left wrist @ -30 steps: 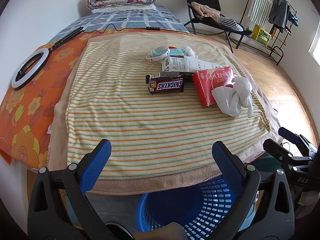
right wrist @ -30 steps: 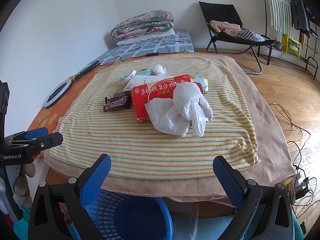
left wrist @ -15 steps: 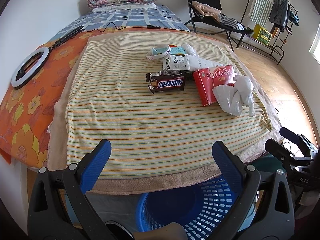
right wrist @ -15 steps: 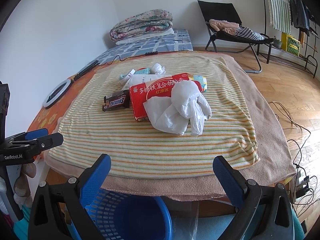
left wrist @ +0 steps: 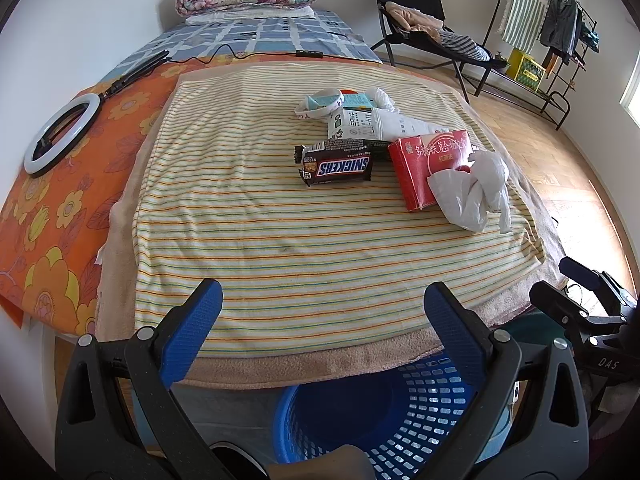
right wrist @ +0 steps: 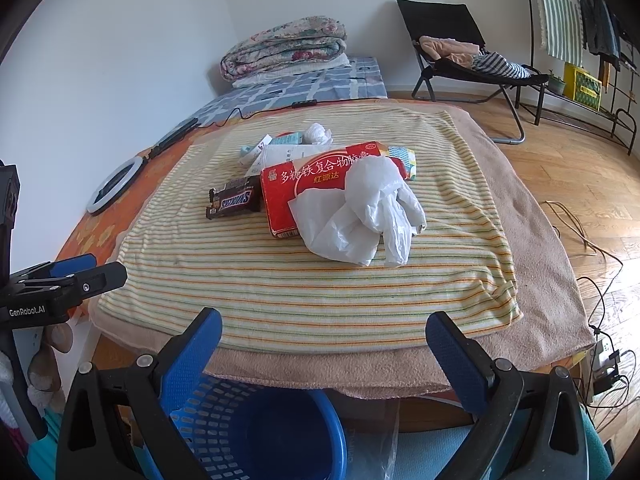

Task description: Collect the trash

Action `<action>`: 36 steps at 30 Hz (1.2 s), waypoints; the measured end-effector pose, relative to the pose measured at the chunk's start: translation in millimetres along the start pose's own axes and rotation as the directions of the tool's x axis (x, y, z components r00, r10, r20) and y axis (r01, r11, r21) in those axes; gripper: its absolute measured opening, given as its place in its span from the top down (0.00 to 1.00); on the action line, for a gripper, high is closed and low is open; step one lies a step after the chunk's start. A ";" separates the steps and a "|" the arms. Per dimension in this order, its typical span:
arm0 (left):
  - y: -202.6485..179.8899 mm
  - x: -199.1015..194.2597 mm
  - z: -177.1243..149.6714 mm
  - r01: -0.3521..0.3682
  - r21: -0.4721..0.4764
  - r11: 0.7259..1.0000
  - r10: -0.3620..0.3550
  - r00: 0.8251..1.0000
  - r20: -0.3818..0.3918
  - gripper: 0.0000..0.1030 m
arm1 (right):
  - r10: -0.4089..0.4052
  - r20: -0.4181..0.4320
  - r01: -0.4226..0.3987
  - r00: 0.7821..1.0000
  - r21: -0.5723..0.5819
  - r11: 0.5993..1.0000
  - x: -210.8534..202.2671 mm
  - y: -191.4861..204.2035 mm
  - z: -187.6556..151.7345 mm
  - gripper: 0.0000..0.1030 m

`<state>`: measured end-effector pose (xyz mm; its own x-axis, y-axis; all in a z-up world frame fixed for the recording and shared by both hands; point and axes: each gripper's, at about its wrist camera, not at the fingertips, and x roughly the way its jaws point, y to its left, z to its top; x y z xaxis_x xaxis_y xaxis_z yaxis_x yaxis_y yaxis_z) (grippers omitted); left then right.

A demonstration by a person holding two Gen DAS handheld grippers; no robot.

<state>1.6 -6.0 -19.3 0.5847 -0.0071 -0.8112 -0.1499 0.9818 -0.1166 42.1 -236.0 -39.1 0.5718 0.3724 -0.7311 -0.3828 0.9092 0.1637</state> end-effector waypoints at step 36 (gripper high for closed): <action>-5.8 10.6 9.1 -0.012 0.039 0.999 0.012 1.000 0.008 0.01 | -0.030 -0.074 0.030 0.997 0.011 0.999 10.0 -5.4 -1.6 0.00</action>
<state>15.9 -10.0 -21.9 0.5893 0.0060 -0.8079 -0.1260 0.9884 -0.0846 48.7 -237.5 -48.4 0.5275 0.3305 -0.7826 -0.3569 0.9222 0.1489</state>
